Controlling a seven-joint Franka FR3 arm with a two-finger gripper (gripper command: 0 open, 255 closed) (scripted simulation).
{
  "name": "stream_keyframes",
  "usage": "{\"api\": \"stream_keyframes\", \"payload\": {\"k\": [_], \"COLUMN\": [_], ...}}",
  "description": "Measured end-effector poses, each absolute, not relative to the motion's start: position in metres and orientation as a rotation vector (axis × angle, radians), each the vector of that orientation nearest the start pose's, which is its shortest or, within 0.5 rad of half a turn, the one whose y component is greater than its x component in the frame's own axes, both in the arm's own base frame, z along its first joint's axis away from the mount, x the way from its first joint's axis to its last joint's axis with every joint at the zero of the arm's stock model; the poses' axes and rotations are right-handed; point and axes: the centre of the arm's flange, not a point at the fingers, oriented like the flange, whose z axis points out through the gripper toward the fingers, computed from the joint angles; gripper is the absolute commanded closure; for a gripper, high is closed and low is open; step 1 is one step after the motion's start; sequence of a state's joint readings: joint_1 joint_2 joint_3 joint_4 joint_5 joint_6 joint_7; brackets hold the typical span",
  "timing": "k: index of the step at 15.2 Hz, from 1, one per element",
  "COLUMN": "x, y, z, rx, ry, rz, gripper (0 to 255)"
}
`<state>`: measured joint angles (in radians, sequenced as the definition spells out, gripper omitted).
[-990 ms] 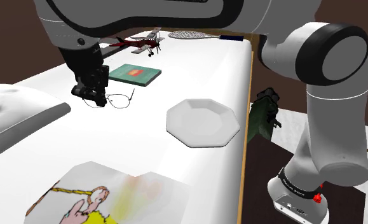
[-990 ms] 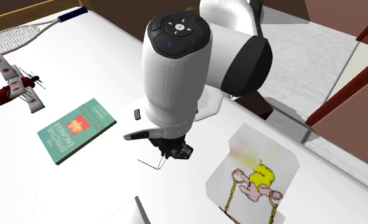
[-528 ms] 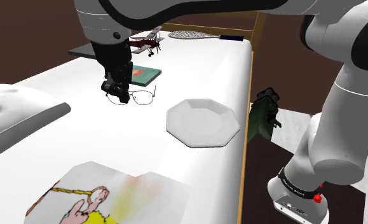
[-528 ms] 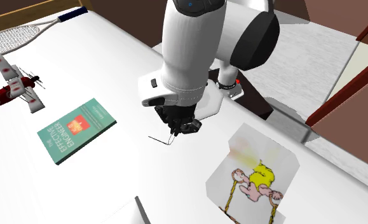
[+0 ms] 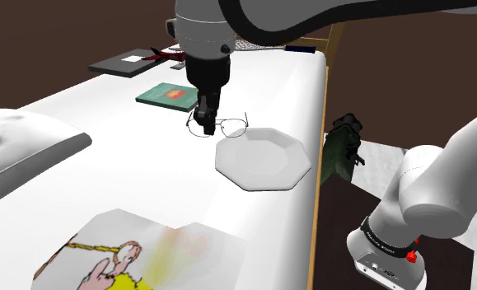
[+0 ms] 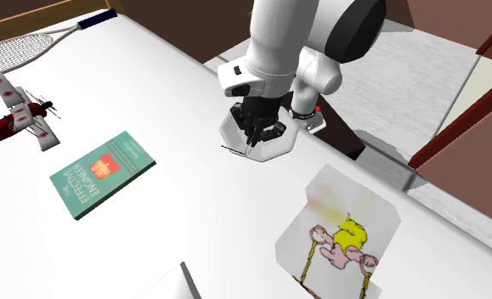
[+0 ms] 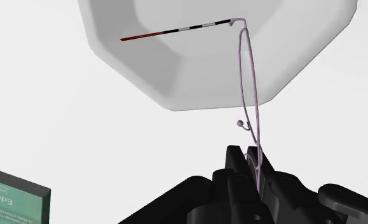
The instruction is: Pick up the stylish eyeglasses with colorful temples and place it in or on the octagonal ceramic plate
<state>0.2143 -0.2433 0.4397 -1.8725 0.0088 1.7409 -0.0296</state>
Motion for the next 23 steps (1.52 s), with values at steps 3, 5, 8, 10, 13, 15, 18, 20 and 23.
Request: {"api": "stream_keyframes", "payload": {"k": [3,5,8,10,13,15,18,20,23], "x": [0.355,0.334,0.306,0.292,0.287,0.288,0.286,0.287,0.287], "y": [0.295,0.278,0.247,0.228,0.223,0.224,0.223,0.223,0.223], "z": [0.613,0.614,0.613,0.611,0.598,0.587,0.570,0.561,0.546], "rx": [-3.018,-3.019,-3.019,-3.018,-3.017,-3.017,-3.017,-3.017,-3.017], "ry": [-1.060,-1.060,-1.059,-1.059,-1.060,-1.060,-1.060,-1.060,-1.060], "rz": [-0.182,-0.182,-0.182,-0.182,-0.182,-0.181,-0.181,-0.181,-0.181], "gripper": [255,255,255,255,255,255,255,255,255]}}
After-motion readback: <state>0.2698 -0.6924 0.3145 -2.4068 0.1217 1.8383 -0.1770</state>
